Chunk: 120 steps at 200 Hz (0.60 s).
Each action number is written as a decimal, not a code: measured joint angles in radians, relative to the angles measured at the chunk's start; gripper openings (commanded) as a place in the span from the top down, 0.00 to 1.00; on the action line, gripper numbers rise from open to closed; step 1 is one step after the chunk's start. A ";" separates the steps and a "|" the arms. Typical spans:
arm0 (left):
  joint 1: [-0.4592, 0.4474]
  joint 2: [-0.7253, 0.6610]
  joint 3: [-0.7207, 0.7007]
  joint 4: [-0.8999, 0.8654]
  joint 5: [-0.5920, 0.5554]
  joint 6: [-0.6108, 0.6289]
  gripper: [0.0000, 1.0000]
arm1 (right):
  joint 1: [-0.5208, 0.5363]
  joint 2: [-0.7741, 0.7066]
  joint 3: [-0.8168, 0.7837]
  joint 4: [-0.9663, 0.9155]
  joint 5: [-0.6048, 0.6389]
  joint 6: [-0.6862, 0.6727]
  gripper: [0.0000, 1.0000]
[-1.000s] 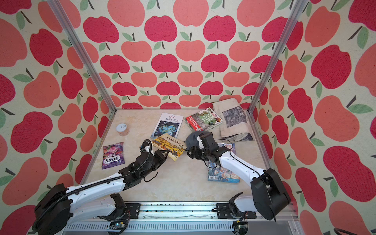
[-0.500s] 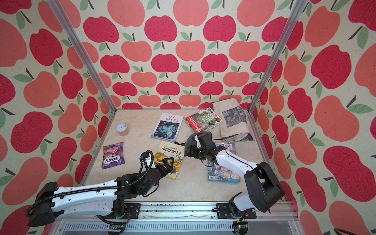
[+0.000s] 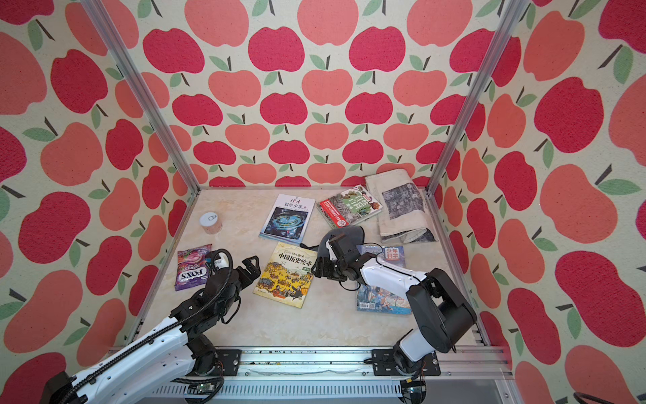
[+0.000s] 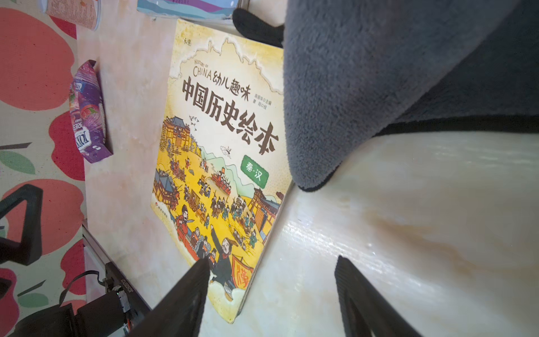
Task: Wipe the cover of the book
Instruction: Place the book at the center of the board, then adjust the book at the center of the board.
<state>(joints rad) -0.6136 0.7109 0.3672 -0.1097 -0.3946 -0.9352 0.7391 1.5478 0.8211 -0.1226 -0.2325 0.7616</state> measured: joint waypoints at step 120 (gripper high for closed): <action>0.389 0.576 0.074 0.379 0.634 0.107 0.01 | 0.044 0.181 0.089 0.056 0.033 0.016 0.34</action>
<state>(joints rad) -0.2245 1.2873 0.4412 0.2691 0.2394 -0.8284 0.7834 1.7290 0.9100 -0.0666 -0.1993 0.7773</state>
